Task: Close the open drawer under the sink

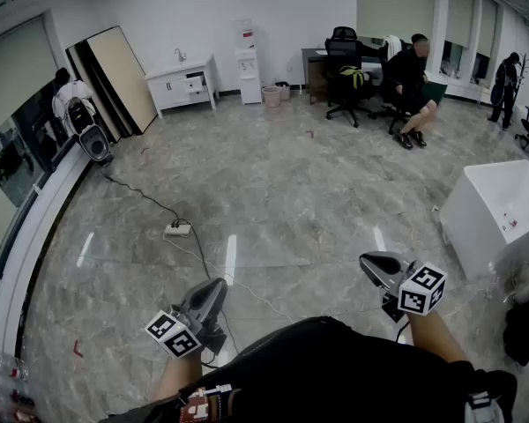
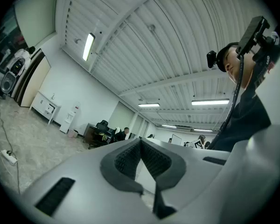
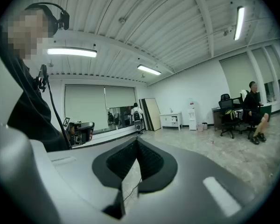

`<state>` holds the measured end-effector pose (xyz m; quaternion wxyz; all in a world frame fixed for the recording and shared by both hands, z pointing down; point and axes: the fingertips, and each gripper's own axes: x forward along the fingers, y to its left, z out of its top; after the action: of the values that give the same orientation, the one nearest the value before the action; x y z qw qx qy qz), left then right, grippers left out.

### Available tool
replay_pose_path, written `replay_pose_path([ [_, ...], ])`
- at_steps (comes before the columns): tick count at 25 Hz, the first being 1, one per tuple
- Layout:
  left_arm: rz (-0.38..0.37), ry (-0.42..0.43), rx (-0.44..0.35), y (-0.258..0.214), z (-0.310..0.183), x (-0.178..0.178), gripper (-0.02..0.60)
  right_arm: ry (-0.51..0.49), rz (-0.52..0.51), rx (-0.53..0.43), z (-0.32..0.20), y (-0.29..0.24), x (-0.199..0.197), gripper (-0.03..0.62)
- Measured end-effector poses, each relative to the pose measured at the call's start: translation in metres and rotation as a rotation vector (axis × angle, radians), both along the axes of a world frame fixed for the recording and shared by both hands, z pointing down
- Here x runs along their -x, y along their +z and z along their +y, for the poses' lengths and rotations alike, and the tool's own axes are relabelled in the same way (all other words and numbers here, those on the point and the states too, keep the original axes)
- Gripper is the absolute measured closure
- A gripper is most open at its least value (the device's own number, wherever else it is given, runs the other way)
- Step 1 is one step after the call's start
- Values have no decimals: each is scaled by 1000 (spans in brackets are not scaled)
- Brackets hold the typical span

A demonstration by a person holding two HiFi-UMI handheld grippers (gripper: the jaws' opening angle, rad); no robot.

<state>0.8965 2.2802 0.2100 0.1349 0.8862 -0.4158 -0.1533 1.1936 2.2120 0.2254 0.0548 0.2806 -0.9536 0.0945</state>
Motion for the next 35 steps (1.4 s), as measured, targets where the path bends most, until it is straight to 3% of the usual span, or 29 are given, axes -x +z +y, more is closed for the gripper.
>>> replay_pose_path([
  [35,-7,39,13,3,8,-25,584,37,-54,-6,10,-7,-25,592],
])
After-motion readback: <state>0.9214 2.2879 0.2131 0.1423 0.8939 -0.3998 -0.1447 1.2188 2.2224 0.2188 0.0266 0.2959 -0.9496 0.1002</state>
